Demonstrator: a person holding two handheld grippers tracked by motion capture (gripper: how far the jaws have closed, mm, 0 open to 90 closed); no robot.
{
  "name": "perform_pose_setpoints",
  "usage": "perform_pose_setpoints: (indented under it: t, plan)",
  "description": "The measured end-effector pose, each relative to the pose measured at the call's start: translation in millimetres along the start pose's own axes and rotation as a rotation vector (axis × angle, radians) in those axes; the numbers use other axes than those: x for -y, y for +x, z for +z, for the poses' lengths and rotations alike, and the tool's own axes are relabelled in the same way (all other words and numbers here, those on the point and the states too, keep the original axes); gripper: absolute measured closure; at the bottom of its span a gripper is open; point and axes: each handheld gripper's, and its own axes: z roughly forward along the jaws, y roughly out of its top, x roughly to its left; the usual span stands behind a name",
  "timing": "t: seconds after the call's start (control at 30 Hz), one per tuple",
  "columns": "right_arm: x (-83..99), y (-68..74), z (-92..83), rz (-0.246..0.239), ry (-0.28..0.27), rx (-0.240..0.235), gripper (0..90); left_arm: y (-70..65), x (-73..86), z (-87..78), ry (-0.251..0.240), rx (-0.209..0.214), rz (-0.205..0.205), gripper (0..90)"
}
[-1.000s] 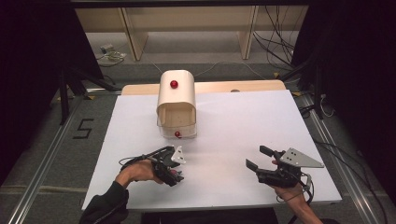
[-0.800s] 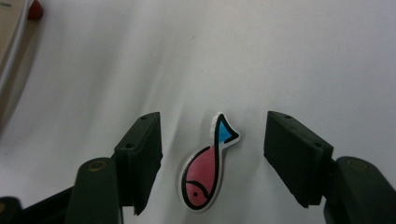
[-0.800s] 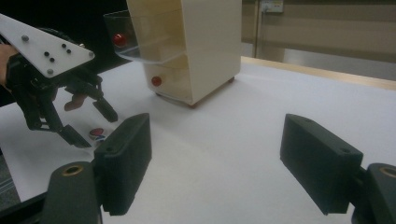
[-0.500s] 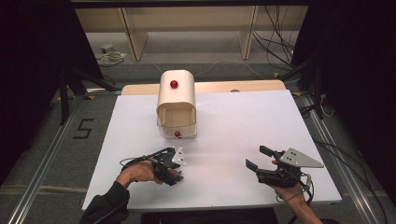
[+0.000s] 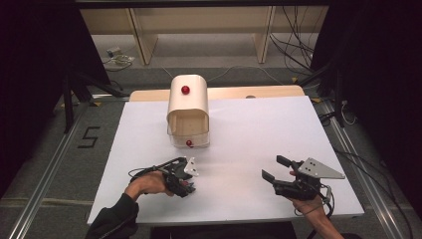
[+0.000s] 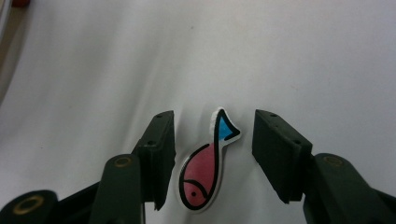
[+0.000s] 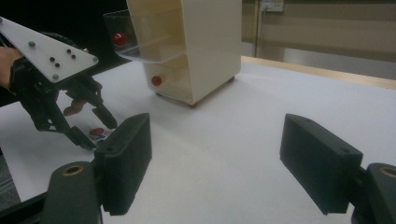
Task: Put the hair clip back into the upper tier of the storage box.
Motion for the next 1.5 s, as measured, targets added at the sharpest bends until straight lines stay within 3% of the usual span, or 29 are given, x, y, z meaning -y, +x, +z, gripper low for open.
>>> perform_pose_setpoints:
  t: [0.67, 1.5]
  plan:
    - [0.1, 0.3, 0.5, -0.003, 0.002, -0.002, 25.9, 2.9, 0.6, 0.9, -0.009, 0.051, -0.037, 61.5]
    - [0.0, 0.3, 0.1, -0.004, -0.001, -0.002, 26.0, -1.6, -0.9, -0.1, 0.000, 0.062, 0.003, 73.6]
